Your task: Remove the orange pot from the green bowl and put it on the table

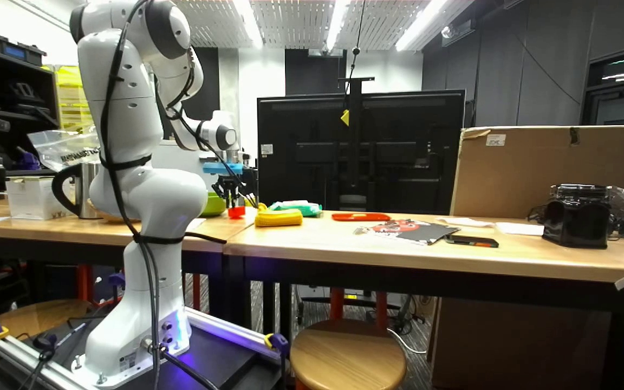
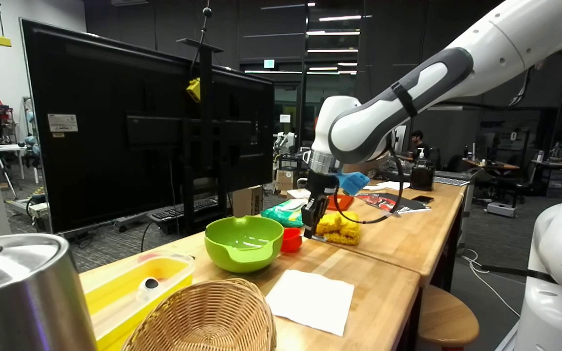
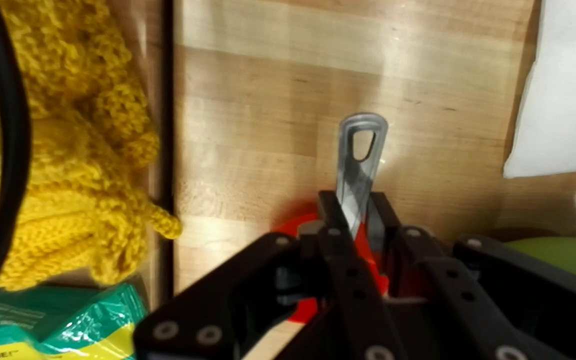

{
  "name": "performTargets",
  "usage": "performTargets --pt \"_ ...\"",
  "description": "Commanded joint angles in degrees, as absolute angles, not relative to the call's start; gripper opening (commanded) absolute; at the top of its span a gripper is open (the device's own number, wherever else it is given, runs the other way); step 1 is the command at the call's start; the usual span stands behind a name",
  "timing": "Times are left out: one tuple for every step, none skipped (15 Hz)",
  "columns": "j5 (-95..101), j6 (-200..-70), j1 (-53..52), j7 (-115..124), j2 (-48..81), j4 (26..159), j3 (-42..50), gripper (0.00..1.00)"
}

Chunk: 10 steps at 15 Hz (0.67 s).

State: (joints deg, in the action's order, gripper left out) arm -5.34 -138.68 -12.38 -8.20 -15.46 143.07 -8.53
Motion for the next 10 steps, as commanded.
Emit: performTargets --pt "-5.2 -138.6 -12.2 -7.4 -14.1 141.4 -8.6 0.49" --pt "-5.0 -138.5 -12.1 -7.4 -13.8 141.0 -8.6 0.55" --pt "-4.7 -137.8 -12.0 -7.1 -13.7 140.4 -8.7 0.62" --pt "-4.3 -137.4 -11.8 -6.6 -13.5 139.8 -8.8 0.68" --pt "-3.8 -136.7 -11.6 -5.9 -13.4 139.0 -8.9 0.74" --pt "-3.7 -135.2 -11.4 -5.2 -13.2 137.5 -8.9 0.82" --pt "-3.3 -133.9 -11.2 -4.5 -13.0 136.2 -9.0 0.88" --pt "-2.9 -131.7 -11.0 -3.4 -12.8 134.5 -9.2 0.95" --pt "-3.3 -129.9 -11.0 -3.2 -12.5 132.9 -9.1 0.99" --pt "-2.7 -128.3 -10.7 -1.9 -12.4 131.5 -9.3 1.00"
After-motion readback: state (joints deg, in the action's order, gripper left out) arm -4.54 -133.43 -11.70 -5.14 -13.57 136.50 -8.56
